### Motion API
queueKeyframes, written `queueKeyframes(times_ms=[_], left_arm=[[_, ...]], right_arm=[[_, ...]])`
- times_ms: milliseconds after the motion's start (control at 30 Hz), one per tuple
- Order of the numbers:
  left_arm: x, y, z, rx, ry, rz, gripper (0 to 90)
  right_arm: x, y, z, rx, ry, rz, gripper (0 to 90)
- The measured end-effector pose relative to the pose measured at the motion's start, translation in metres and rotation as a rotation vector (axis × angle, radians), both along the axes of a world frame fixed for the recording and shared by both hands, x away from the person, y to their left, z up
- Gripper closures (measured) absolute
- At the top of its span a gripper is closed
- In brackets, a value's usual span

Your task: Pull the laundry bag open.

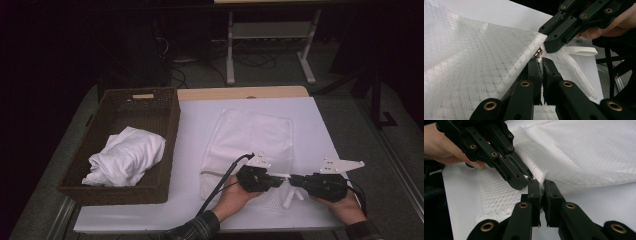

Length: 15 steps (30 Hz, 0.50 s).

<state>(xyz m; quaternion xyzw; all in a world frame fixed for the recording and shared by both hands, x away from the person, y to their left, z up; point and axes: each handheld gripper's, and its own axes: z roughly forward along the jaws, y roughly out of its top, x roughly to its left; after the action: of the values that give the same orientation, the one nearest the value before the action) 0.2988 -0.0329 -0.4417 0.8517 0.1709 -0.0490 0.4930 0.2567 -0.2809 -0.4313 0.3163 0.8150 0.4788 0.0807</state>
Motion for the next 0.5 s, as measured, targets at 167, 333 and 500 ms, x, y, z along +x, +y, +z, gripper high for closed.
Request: queueKeyframes(times_ms=[167, 333, 500], left_arm=[[-0.0013, 0.0013, 0.0014, 0.008, -0.003, -0.002, 86.4], [-0.0015, 0.002, 0.0012, 0.01, -0.006, 0.001, 86.4], [-0.0016, 0.0041, 0.0016, 0.011, -0.006, 0.004, 86.4]], right_arm=[[0.0002, 0.0002, -0.0005, -0.006, 0.002, 0.0, 84.0], [0.0005, 0.0005, -0.0009, -0.011, 0.001, -0.006, 83.9], [0.0008, 0.0004, -0.0013, -0.02, 0.001, -0.011, 83.9]])
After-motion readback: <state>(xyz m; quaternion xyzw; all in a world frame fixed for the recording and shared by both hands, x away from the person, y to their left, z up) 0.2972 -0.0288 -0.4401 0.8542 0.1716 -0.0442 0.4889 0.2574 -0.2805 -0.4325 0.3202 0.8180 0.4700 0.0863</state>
